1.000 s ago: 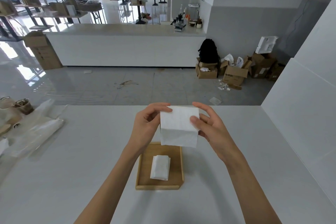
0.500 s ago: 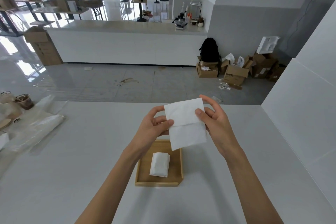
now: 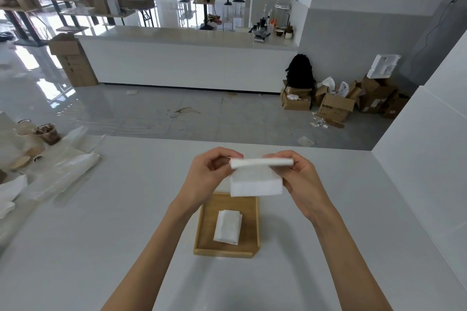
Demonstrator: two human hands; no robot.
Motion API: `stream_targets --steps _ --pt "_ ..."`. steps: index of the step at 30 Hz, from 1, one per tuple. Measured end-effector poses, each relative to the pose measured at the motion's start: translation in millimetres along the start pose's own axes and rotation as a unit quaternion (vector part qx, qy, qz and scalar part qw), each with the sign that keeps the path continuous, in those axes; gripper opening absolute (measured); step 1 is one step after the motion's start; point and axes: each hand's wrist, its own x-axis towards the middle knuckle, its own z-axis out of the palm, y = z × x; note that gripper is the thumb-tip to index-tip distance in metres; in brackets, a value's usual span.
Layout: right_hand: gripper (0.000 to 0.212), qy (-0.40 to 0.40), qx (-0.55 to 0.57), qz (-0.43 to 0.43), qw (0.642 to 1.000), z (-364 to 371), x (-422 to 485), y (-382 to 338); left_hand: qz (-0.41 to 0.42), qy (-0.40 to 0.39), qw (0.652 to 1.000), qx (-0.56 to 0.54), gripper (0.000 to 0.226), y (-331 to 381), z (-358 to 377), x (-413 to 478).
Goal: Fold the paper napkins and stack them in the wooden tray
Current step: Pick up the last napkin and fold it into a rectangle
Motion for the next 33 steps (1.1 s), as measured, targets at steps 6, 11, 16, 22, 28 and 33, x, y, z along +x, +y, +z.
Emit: stream_targets --steps 6,11,16,22,28,33 --pt "0.030 -0.012 -0.042 -0.069 0.997 8 1 -5 -0.003 0.050 0.995 -0.082 0.030 1 -5 -3" --pt "0.031 -0.005 -0.073 -0.113 0.991 8 1 -7 -0.082 -0.003 0.987 -0.137 0.028 -1 -5 -9" --pt "0.033 -0.025 -0.101 -0.134 0.986 2 4 -6 -0.156 -0.036 0.961 -0.227 0.037 -1 -6 -12" --pt "0.034 -0.076 -0.126 -0.081 0.986 -4 8 -6 -0.148 -0.008 0.982 -0.120 0.020 -2 2 -12" --pt "0.026 -0.064 -0.086 0.029 0.994 5 6 -7 -0.110 0.050 0.992 -0.032 0.024 -3 4 -13" --pt "0.040 -0.052 -0.136 -0.036 0.989 5 8 -4 -0.141 0.002 0.989 -0.036 0.025 -3 1 -17"
